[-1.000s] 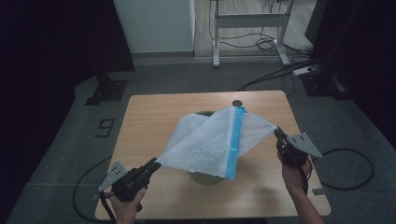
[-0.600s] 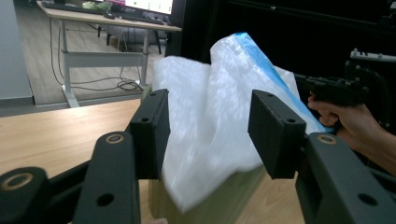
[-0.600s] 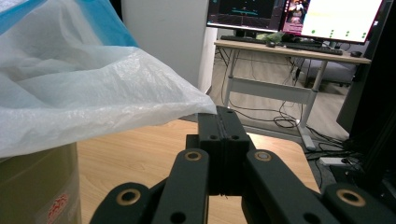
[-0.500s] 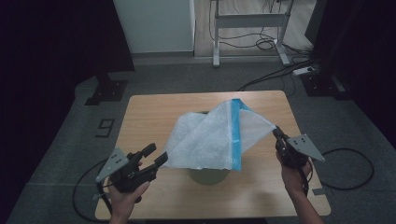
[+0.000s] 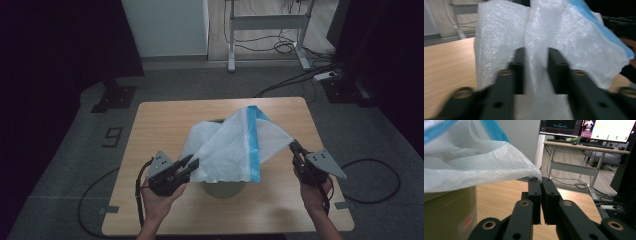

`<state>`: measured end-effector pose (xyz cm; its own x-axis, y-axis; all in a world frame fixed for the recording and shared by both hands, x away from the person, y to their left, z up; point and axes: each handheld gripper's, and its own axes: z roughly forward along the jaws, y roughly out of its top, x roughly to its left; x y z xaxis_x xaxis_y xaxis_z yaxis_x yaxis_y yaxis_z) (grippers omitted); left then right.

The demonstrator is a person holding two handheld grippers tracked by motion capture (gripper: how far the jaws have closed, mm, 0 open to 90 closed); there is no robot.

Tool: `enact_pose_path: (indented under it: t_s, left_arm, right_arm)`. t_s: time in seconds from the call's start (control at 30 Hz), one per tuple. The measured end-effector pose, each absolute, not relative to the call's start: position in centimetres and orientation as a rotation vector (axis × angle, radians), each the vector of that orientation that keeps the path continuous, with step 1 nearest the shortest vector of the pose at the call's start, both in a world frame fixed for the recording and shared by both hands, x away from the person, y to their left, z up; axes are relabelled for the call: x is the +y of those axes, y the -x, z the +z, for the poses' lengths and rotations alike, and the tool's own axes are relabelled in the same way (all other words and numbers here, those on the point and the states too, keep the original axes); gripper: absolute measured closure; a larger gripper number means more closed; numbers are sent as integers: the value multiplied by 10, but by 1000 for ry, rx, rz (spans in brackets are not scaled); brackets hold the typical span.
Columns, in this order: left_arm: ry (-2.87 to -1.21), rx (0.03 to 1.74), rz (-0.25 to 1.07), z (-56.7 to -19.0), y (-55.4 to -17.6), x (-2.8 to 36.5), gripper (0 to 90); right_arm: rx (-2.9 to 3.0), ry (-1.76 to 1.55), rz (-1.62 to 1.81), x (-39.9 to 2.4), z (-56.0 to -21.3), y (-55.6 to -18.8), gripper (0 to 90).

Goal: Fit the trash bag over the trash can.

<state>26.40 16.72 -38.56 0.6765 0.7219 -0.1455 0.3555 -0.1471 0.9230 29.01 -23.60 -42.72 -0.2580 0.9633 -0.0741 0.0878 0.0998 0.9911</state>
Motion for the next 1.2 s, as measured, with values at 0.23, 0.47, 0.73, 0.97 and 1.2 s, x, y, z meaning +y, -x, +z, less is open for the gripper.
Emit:
enact_pose_path:
  t_s: [0.23, 0.47, 0.73, 0.97, 1.2]
  left_arm:
    - [-1674, 837, 406, -383, -258, 179, 900]
    - [-1539, 818, 348, -382, -248, 199, 900]
    - [-1504, 851, 306, -400, -237, 220, 900]
    - [-1535, 873, 289, -420, -226, 223, 899]
    - [-1578, 872, 298, -424, -226, 217, 893]
  right_arm:
    - [1470, -1125, 1297, -238, -426, -275, 495]
    - [1536, -1109, 1381, -229, -421, -245, 411]
    - [1625, -989, 1515, -192, -396, -241, 396]
    - [1697, -941, 1607, -158, -387, -244, 377]
    - [1783, -969, 1631, -136, -386, -256, 447]
